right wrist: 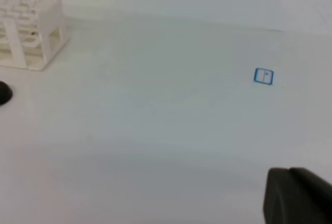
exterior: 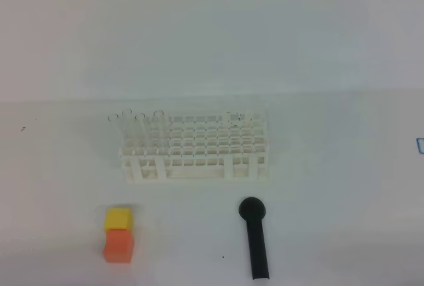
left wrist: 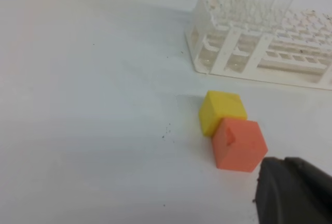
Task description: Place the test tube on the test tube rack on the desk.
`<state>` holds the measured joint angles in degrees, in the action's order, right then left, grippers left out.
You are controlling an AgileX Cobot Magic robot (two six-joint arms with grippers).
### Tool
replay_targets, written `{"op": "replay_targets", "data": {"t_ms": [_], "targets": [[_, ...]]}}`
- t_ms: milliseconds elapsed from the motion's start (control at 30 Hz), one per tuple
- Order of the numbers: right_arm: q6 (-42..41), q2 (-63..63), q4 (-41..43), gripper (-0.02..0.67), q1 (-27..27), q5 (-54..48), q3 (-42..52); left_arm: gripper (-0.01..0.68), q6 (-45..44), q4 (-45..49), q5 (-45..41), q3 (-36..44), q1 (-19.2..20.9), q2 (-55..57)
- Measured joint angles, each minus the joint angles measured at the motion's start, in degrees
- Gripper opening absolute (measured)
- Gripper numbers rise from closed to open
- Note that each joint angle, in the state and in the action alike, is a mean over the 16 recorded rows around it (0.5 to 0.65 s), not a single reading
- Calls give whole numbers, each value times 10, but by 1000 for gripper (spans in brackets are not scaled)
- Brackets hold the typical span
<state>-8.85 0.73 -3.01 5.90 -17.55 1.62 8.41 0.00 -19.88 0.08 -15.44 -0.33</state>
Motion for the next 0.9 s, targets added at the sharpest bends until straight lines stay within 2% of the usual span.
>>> {"op": "replay_targets", "data": {"t_ms": [767,900], "targets": [[8,0,10,-1,0,-27,-3,-1,0,0,0,0,0,0],[8,0,10,-1,0,-28,-3,-1,0,0,0,0,12,0]]}}
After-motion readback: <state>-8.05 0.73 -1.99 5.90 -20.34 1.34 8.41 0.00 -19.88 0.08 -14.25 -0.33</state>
